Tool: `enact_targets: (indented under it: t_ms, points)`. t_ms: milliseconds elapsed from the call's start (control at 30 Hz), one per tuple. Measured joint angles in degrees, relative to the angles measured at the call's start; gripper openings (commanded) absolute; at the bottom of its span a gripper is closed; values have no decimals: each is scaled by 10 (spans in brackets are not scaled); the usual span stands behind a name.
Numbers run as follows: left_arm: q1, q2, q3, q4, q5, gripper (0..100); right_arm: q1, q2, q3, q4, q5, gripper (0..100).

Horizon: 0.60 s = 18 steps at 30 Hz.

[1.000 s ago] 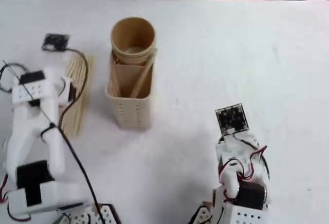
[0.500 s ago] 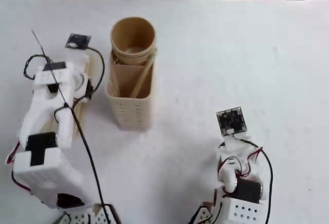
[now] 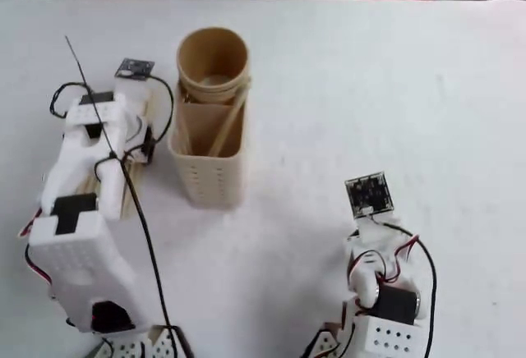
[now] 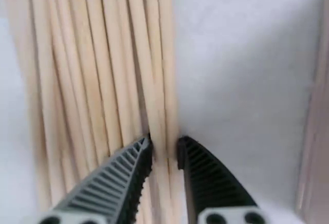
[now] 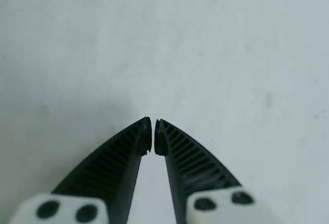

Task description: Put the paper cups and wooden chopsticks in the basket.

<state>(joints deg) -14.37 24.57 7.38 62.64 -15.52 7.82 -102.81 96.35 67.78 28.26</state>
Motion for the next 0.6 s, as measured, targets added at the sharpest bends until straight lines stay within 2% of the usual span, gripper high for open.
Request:
enact_targets:
  t_ms: [367, 600]
  points:
    - [0, -12, -1, 8, 1, 23, 0, 0, 0, 18, 0, 24]
    - [-25, -130, -1, 60, 8, 23, 0, 0, 0, 18, 0, 24]
